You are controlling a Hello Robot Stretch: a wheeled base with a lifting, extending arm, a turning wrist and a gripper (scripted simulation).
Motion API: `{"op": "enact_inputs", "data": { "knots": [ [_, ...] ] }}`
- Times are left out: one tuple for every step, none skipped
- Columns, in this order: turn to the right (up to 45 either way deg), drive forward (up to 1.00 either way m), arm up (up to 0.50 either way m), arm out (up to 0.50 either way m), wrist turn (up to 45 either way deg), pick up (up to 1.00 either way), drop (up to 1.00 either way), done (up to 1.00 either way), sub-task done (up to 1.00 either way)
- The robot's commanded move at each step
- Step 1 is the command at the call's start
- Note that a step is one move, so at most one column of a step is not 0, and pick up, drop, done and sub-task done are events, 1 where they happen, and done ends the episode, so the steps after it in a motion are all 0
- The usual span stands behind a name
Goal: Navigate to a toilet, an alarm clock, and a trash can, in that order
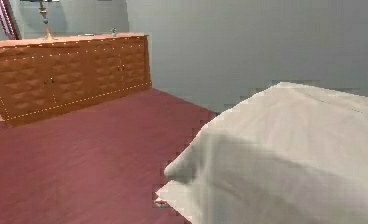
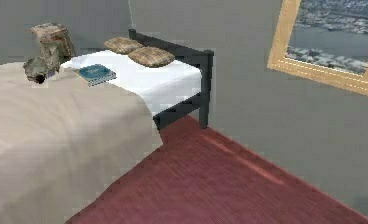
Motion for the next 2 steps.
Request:
{"op": "enact_inputs", "data": {
  "knots": [
    [-45.0,0.00,0.00,0.00,0.0,0.00,0.00,0.00,0.00],
    [-6.0,0.00,0.00,0.00,0.0,0.00,0.00,0.00,0.00]
  ]
}}
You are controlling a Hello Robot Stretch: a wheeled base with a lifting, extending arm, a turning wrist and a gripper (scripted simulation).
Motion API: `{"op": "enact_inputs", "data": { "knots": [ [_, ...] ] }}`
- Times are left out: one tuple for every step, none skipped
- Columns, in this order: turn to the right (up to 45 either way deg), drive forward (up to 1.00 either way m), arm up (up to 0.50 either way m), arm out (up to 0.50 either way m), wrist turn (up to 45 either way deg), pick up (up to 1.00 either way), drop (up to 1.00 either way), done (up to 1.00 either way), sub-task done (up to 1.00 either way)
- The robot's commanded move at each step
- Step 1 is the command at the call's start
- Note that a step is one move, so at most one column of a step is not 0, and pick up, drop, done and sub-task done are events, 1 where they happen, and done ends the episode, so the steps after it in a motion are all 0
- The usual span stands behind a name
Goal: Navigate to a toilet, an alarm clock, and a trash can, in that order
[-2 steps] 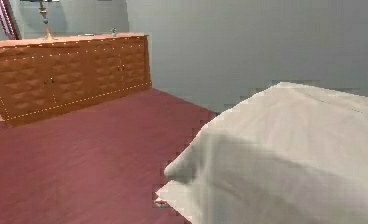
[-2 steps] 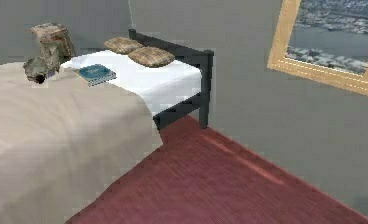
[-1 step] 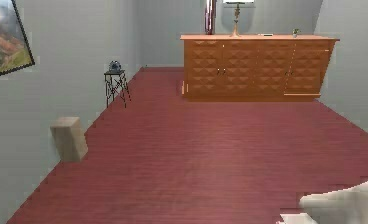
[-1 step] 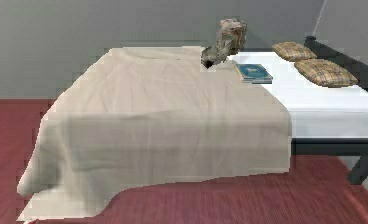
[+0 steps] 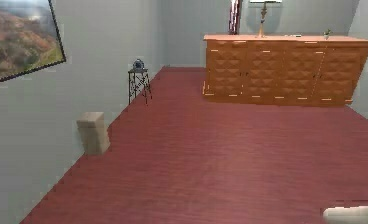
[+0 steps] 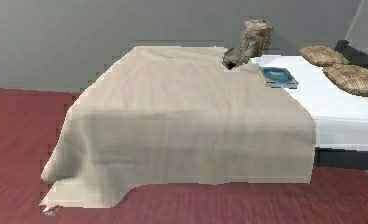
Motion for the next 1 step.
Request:
{"op": "enact_inputs", "data": {
  "knots": [
    [0.0,1.00,0.00,0.00,0.0,0.00,0.00,0.00,0.00]
  ]
}}
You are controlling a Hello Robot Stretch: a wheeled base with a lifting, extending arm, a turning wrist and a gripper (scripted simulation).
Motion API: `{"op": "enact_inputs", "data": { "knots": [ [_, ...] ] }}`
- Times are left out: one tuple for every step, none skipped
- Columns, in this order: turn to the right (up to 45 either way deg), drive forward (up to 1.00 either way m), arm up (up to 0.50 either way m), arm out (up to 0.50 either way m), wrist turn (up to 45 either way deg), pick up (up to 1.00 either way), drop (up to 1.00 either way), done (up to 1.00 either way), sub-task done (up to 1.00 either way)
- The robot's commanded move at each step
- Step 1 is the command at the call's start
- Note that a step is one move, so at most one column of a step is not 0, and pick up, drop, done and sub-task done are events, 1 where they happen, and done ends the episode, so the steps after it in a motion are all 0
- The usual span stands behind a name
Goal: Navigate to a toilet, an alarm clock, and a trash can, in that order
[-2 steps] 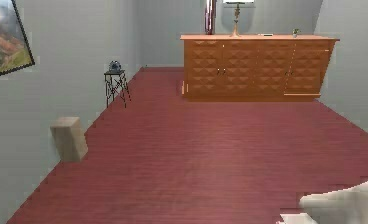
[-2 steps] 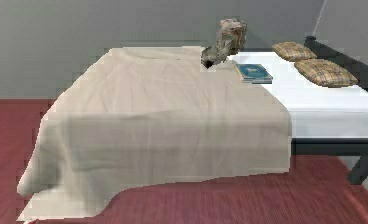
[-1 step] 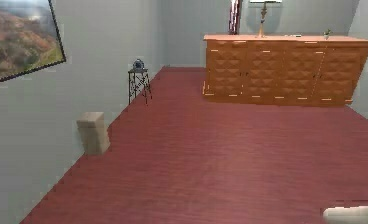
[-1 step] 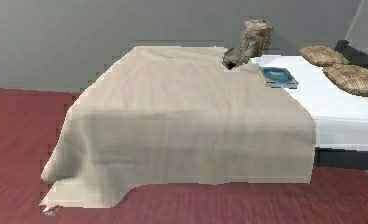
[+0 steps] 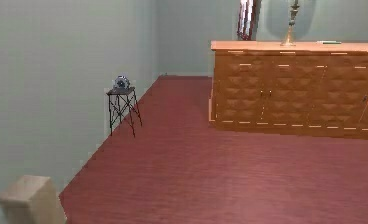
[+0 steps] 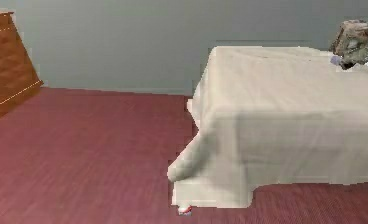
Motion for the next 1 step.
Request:
{"op": "enact_inputs", "data": {
  "knots": [
    [0.0,1.00,0.00,0.00,0.0,0.00,0.00,0.00,0.00]
  ]
}}
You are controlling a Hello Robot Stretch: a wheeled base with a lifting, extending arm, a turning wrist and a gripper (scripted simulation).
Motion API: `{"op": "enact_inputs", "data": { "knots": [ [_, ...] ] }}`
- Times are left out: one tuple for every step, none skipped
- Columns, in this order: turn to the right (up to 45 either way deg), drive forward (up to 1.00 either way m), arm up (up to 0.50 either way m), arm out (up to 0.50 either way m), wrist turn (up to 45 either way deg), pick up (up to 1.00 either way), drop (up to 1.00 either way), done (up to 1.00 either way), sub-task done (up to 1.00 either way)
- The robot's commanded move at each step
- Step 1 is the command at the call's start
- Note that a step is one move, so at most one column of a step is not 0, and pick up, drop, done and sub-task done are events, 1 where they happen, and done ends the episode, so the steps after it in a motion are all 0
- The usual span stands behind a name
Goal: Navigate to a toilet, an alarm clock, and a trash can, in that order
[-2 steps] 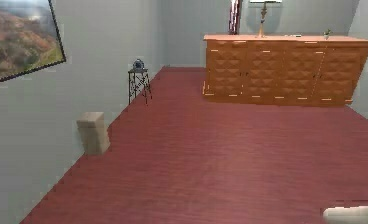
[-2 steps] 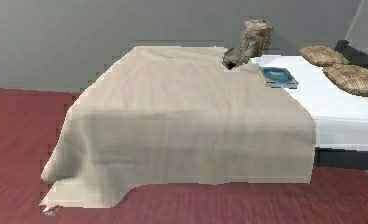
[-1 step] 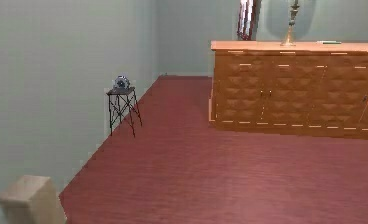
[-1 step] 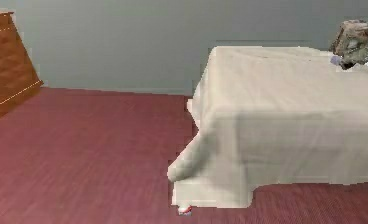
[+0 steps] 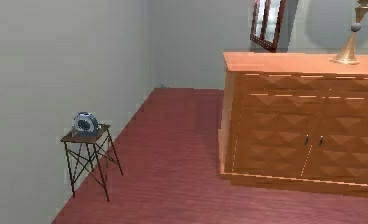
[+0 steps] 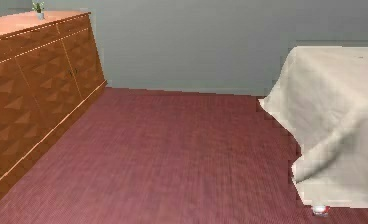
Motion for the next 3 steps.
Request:
{"op": "enact_inputs", "data": {
  "knots": [
    [-6.0,0.00,0.00,0.00,0.0,0.00,0.00,0.00,0.00],
    [0.0,0.70,0.00,0.00,0.0,0.00,0.00,0.00,0.00],
    [-36.0,0.00,0.00,0.00,0.0,0.00,0.00,0.00,0.00]
  ]
}}
